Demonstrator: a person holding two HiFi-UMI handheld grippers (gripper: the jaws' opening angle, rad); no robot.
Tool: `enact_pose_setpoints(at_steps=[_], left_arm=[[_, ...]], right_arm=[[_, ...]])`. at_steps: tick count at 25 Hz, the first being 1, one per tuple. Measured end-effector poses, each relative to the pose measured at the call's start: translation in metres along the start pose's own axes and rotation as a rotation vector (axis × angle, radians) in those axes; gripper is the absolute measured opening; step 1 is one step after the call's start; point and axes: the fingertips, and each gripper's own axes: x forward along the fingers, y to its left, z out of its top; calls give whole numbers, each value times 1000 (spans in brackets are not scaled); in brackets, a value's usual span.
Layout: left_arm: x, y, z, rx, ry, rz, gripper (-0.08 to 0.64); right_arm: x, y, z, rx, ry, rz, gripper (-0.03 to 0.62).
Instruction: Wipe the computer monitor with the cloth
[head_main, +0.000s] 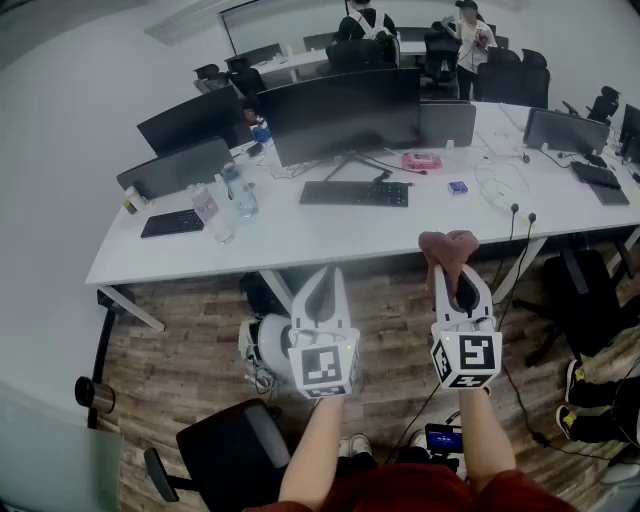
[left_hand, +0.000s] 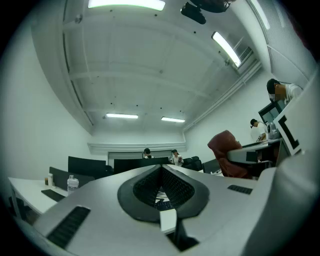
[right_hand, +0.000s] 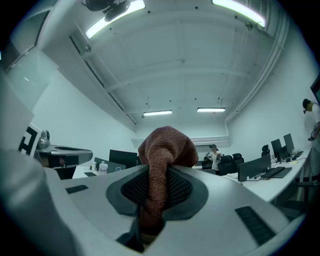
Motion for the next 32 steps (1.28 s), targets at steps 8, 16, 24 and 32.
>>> enact_pose_setpoints(at_steps=[8,16,24,32], left_arm=[[17,-25,-5,5,6,-18,28],[38,-50,-6,4,-8,-25,28],[63,-94,-5,-25,-14,-23,28],[80,-131,5,-17,-23,0,28]], right_arm=[[15,-11,-11,0,0,7,83],[23,-32,-17,14,-10,23,83],[25,-77,-22,33,-19,37,83],[26,-119,-24,54,-24,66,83]])
